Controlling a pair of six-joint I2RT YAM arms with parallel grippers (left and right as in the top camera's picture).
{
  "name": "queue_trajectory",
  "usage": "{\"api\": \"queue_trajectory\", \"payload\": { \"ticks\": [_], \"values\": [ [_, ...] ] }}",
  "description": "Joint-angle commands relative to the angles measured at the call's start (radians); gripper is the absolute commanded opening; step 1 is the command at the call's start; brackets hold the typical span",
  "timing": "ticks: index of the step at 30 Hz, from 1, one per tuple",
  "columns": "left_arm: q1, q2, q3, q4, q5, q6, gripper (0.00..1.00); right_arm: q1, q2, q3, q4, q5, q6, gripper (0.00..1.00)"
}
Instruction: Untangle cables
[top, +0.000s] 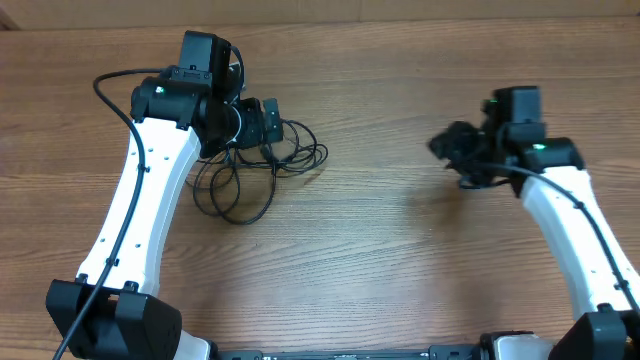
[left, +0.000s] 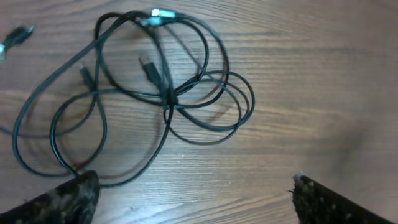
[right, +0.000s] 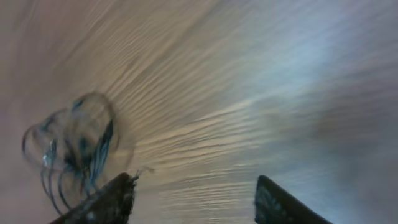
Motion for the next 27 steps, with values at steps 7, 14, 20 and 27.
{"api": "queue_trajectory", "payload": {
  "ticks": [7, 14, 20, 27],
  "values": [
    [-0.021, 0.061, 0.007, -0.025, -0.07, -0.197, 0.55, 0.138, 0.05, -0.01, 0.087, -0.005, -0.061, 0.69],
    [-0.046, 0.213, 0.007, 0.015, -0.195, -0.197, 0.47, 0.138, 0.055, -0.01, 0.071, -0.005, -0.059, 0.72],
    [-0.046, 0.337, 0.007, 0.06, -0.196, -0.197, 0.18, 0.138, 0.056, -0.011, 0.067, -0.005, -0.059, 0.73],
    [-0.046, 0.38, 0.007, 0.098, -0.195, -0.197, 0.23, 0.138, 0.057, -0.011, 0.068, -0.004, -0.059, 0.75]
  ]
}}
